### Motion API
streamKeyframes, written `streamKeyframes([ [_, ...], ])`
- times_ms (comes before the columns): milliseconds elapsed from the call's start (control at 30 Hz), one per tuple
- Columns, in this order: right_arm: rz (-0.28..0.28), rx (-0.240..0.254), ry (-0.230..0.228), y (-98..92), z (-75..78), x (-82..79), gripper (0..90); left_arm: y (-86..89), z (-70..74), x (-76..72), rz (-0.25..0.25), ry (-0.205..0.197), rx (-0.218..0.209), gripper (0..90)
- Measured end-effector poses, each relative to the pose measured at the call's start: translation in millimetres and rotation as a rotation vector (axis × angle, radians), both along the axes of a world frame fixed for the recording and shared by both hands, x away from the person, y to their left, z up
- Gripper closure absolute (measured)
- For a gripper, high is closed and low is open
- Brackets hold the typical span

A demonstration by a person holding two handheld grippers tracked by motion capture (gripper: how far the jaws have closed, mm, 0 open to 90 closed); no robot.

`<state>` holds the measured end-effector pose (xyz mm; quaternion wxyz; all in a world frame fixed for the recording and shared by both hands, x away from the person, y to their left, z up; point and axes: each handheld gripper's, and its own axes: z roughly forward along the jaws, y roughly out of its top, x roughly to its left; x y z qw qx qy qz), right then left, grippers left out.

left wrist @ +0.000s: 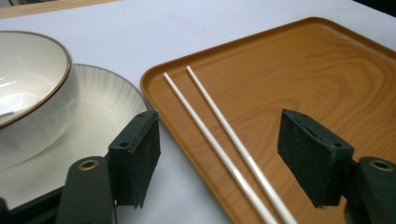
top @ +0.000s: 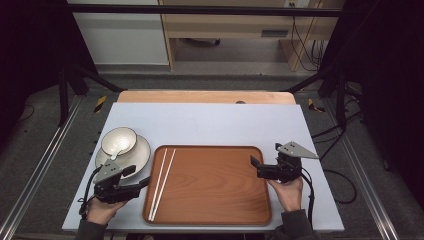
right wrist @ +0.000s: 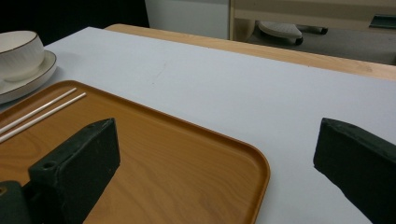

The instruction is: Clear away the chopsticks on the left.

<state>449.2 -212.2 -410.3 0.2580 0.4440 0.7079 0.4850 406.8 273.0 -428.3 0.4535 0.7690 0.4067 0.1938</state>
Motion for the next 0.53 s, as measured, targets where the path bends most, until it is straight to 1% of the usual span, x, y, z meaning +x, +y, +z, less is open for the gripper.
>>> streamKeyframes([
  [33,0.0,0.005,-0.001,-0.6,-0.3,0.1,0.7,3.3,-3.2,-0.2,0.003,-0.003,0.017,28.1],
  [133,0.001,0.002,0.008,-0.6,-2.4,1.4,0.7,10.0,-10.1,1.9,0.015,0.015,0.041,24.0],
  [167,0.002,0.0,0.011,-0.6,-4.0,2.3,0.7,11.6,-11.1,2.4,0.021,0.019,0.037,22.4],
  [333,0.007,-0.016,0.029,2.1,-9.0,4.7,0.6,20.1,-10.3,3.1,0.028,0.01,0.029,19.7],
  [467,0.009,-0.022,0.029,3.0,-10.2,5.5,0.7,26.0,-9.8,3.2,0.029,0.005,0.04,19.6],
  [533,0.008,-0.022,0.031,2.8,-10.2,5.3,0.7,28.4,-9.2,2.8,0.029,-0.001,0.034,19.7],
])
